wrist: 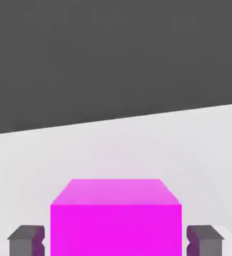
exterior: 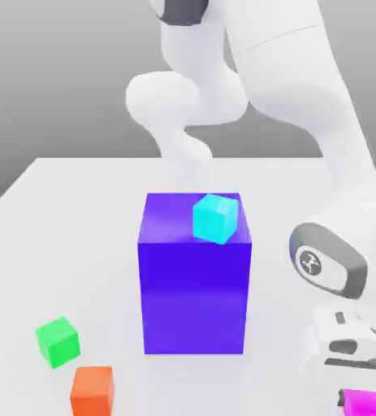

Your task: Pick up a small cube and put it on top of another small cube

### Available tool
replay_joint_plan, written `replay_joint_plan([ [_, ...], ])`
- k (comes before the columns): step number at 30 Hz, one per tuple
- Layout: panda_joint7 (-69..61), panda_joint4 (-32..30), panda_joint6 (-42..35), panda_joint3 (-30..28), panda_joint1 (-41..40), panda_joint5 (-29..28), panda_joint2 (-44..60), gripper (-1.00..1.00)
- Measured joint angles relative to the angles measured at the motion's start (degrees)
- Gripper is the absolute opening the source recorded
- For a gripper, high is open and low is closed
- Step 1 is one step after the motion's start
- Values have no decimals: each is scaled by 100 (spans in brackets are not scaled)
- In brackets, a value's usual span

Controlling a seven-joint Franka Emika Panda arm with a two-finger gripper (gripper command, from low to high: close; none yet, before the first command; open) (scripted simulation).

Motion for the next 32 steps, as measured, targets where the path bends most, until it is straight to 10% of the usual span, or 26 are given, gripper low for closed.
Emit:
replay_joint_plan([
  [8,-499,-145,-483,371,-481,510,-738,-100],
  [28,-861,-2596,517,-1588,-3813,2240,-2410,-100],
  [29,-841,-2596,682,-1607,-3806,2222,-2243,100],
  [32,-841,-2596,682,-1607,-3807,2222,-2243,100],
])
